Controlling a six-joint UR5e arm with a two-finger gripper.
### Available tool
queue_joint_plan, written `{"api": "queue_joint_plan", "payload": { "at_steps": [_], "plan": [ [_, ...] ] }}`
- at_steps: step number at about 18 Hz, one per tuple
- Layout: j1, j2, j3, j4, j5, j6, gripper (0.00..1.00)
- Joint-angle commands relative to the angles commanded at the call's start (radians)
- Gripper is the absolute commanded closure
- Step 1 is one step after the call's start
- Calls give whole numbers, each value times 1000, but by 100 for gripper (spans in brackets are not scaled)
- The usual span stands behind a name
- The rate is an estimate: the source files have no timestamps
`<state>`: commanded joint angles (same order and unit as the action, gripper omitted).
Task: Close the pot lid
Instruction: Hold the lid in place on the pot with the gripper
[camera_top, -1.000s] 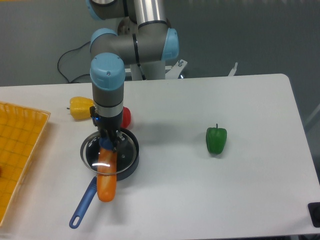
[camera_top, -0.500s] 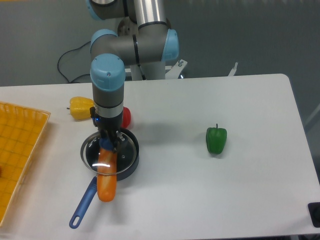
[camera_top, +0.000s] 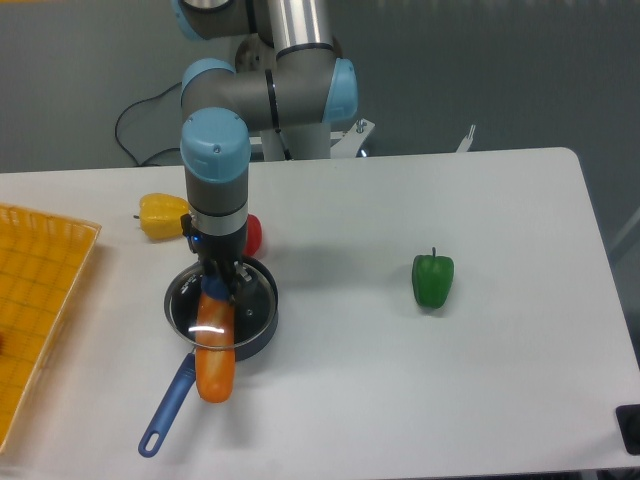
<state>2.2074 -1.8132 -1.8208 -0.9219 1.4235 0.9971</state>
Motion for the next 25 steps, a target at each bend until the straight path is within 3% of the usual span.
{"api": "queue_joint_plan", "payload": {
  "at_steps": [5,14,23,25],
  "plan": [
    [0,0,0,0,3,0,54],
    [-2,-6,2,0,5,0,32],
    [-9,-6,12,-2,3,2,27],
    [-9,-8,20,-5,3,2,13]
  ]
}}
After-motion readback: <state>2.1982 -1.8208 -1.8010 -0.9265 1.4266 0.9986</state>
